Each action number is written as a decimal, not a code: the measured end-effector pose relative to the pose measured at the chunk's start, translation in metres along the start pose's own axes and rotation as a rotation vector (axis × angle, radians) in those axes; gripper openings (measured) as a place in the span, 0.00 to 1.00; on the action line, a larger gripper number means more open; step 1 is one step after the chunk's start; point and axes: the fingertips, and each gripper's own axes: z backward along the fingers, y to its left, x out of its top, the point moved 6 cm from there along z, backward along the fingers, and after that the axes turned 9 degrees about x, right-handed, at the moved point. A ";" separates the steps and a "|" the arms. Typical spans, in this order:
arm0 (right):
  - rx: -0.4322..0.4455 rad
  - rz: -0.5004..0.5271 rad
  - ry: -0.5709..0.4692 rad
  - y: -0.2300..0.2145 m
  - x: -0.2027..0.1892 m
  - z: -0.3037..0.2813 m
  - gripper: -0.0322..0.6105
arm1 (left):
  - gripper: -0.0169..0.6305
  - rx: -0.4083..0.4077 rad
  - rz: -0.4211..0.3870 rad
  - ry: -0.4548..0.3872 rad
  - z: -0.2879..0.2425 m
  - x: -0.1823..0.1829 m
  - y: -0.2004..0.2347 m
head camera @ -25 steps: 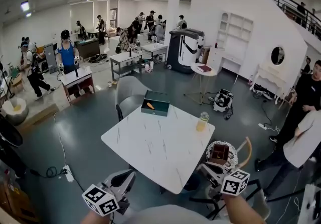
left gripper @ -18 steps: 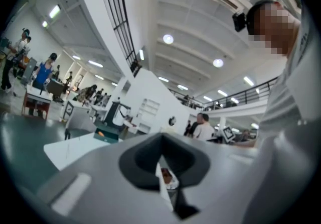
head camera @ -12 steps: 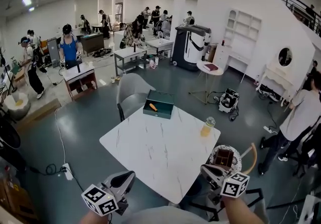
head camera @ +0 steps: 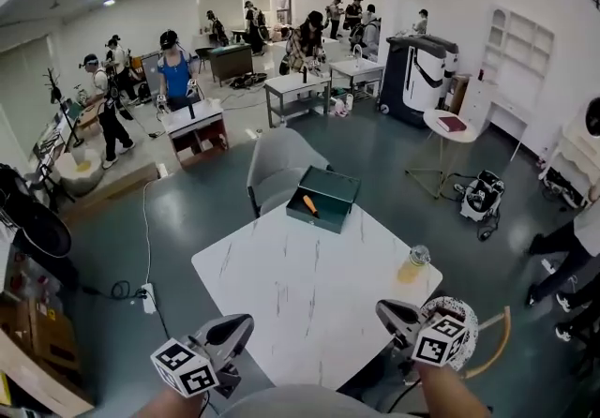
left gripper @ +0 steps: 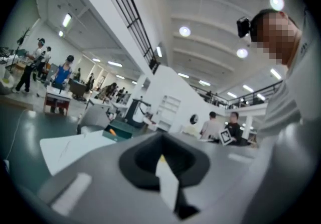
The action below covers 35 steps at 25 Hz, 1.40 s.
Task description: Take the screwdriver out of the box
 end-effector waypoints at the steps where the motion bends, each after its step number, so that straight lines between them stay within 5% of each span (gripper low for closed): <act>1: 0.015 0.003 -0.001 -0.013 0.003 -0.003 0.06 | 0.02 0.011 0.007 0.004 -0.010 0.000 -0.002; 14: 0.032 -0.042 -0.001 -0.111 0.018 -0.006 0.06 | 0.02 0.079 -0.014 0.063 -0.106 0.002 -0.004; 26: -0.088 -0.016 0.095 -0.127 0.016 -0.080 0.06 | 0.02 -0.027 0.014 0.085 -0.171 -0.015 0.092; 35: -0.115 0.072 0.258 -0.186 0.042 -0.200 0.06 | 0.02 -0.019 -0.023 0.078 -0.225 -0.013 0.162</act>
